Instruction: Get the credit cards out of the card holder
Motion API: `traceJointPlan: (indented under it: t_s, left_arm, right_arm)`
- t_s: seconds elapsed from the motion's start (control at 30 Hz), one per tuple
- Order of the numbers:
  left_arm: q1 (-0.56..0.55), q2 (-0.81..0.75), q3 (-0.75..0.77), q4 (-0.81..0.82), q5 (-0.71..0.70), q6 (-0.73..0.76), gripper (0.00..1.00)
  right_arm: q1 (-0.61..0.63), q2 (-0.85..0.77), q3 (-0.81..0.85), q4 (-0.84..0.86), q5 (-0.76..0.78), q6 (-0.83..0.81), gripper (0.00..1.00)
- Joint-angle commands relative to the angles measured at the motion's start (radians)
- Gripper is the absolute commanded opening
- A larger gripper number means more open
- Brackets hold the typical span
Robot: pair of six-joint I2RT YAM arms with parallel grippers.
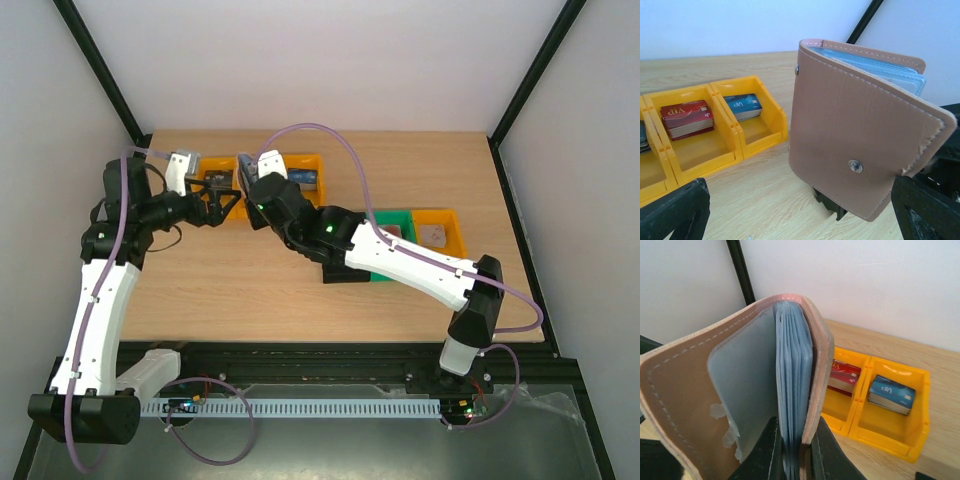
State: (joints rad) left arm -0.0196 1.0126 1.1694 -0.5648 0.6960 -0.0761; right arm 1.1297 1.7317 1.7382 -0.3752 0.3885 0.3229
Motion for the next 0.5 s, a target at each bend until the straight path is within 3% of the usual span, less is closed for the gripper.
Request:
traceJointPlan:
  t_s: [0.0, 0.17, 0.37, 0.47]
  left_arm:
    - [0.007, -0.006, 0.005, 0.007, 0.078, 0.001, 0.99]
    - [0.007, -0.003, 0.025, 0.003, 0.165, -0.004, 1.0]
    - [0.007, 0.009, 0.01, 0.044, 0.049, -0.048, 0.99]
    - [0.01, 0.012, 0.008, 0.054, -0.017, -0.053, 0.99]
  right_arm:
    - [-0.001, -0.002, 0.051, -0.028, 0.082, -0.007, 0.02]
    - [-0.001, 0.037, 0.105, -0.054, 0.043, 0.001, 0.02]
    - [-0.002, 0.047, 0.124, -0.073, 0.025, -0.009, 0.02]
    - [-0.002, 0.025, 0.114, -0.064, -0.054, -0.037, 0.02]
